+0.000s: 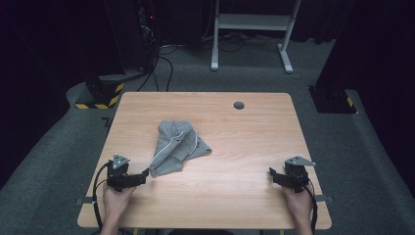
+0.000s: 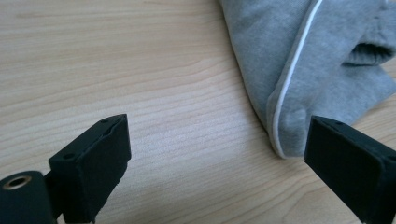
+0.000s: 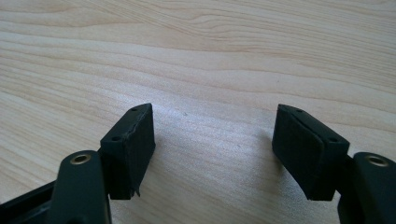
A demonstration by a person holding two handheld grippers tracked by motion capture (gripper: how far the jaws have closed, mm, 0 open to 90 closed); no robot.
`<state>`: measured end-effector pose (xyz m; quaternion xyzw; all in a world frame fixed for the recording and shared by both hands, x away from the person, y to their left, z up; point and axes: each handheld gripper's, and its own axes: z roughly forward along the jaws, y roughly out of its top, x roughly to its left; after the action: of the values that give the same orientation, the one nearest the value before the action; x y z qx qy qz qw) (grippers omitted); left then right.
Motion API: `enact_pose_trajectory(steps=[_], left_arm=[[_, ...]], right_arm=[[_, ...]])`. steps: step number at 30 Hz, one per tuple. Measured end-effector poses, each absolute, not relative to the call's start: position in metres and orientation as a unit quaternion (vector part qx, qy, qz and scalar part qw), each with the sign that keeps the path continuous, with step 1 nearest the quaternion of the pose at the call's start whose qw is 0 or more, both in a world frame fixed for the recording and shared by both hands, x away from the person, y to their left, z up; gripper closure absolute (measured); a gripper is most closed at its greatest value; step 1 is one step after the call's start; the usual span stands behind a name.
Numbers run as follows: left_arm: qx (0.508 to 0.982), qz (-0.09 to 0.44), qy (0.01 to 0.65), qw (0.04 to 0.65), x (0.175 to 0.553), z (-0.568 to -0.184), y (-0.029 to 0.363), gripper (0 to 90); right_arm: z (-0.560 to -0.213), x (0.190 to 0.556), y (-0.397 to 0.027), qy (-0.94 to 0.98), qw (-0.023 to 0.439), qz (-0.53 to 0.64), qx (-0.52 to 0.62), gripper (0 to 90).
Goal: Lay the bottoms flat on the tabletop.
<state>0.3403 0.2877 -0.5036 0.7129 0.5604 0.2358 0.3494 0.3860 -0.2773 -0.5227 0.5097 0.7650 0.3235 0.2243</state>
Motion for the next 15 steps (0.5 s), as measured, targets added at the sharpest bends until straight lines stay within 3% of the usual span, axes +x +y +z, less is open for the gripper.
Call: enact_pose_trajectory(steps=[15], left_arm=[[0.728,0.216,0.540,0.363,0.344,-0.487,0.273,7.0]], right_arm=[[-0.523,0.386,-0.277,0.766,0.224,0.324,0.508,29.1]])
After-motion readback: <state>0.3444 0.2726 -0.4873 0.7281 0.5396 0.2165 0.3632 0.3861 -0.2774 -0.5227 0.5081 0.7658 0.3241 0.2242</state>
